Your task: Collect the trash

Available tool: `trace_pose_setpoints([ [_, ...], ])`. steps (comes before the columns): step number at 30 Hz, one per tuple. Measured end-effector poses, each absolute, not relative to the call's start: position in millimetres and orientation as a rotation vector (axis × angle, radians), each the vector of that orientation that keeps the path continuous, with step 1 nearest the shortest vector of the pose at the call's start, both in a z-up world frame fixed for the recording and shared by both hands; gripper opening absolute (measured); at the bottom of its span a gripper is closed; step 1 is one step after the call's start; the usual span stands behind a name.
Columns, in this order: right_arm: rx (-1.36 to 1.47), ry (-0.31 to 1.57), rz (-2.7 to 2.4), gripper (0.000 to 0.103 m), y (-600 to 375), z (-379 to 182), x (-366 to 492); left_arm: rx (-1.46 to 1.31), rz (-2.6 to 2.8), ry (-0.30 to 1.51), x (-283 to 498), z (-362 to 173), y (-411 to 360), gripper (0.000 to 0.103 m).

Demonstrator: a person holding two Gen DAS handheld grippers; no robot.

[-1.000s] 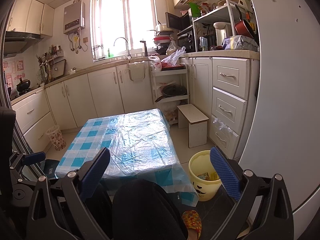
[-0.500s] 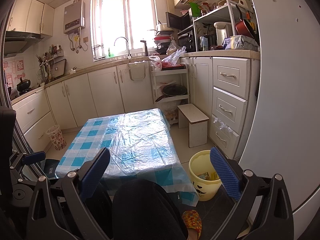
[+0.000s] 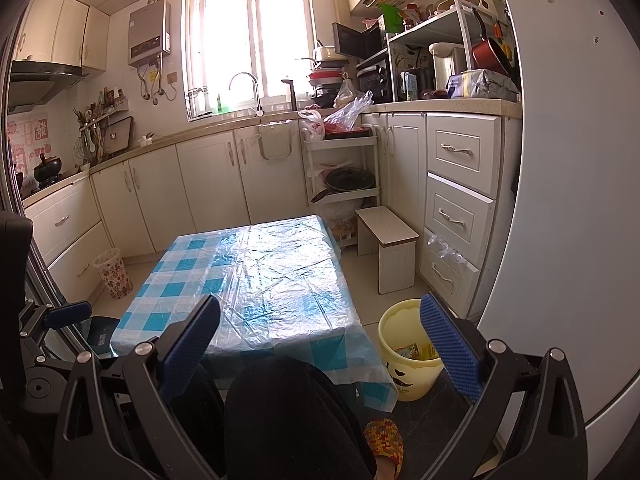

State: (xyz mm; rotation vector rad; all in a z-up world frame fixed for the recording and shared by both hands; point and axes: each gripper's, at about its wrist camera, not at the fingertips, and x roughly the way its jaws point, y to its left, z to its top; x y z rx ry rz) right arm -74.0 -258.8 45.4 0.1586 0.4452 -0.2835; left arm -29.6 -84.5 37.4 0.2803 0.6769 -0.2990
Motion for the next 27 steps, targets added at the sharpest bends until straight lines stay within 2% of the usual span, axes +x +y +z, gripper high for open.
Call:
trace_pose_setpoints([
  [16, 0.157, 0.452, -0.280, 0.096, -255.7, 38.3, -75.4, 0.287, -0.250, 0.616, -34.0, 38.8, -74.4, 0.095],
  [27, 0.150, 0.480, -0.281, 0.096, -263.0, 28.0, -64.8, 0.262, -0.256, 0.694, -16.0, 29.0, -69.9, 0.095],
])
